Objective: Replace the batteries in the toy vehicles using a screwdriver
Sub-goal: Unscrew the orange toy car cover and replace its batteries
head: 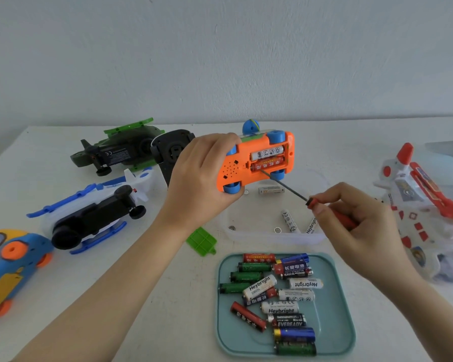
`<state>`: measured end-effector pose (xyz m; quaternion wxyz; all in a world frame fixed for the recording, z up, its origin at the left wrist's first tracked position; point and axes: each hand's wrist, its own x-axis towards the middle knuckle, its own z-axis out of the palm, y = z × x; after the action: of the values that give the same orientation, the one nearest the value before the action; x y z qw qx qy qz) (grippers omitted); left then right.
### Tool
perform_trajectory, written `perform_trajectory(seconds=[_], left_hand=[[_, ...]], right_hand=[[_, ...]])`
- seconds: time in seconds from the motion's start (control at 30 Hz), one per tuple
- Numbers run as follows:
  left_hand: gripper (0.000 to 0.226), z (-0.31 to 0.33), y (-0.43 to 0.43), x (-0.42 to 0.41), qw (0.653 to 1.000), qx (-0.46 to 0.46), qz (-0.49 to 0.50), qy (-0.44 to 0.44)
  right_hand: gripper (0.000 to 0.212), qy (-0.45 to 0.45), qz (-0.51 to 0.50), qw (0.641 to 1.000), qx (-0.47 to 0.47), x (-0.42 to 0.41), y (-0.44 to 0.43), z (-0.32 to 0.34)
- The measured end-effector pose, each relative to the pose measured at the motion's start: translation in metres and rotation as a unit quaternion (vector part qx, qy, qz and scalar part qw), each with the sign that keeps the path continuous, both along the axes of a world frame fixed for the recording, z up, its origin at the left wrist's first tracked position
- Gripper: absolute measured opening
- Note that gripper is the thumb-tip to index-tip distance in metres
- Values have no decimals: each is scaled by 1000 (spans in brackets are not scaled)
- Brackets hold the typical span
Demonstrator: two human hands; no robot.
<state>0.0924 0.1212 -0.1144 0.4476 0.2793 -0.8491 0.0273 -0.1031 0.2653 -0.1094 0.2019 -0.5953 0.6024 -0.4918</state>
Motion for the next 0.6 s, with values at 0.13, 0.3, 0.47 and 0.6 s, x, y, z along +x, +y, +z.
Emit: perform_trajectory(seconds=[0.13, 0.3, 0.47, 0.6], left_hand=[[59, -2, 3, 2, 1000, 17, 5, 11], [57, -5, 4, 8, 1000, 16, 8, 21], [55, -6, 4, 10, 1000, -3, 5, 23], [51, -5, 5, 10, 999, -35, 8, 18]], right_hand=[[9, 12, -9, 1000, -1, -1, 1, 2], [11, 23, -30, 999, -1, -10, 2, 7], [13, 35, -53, 998, 8, -10, 1, 10], [18, 33, -63, 997, 24, -5, 2, 13]])
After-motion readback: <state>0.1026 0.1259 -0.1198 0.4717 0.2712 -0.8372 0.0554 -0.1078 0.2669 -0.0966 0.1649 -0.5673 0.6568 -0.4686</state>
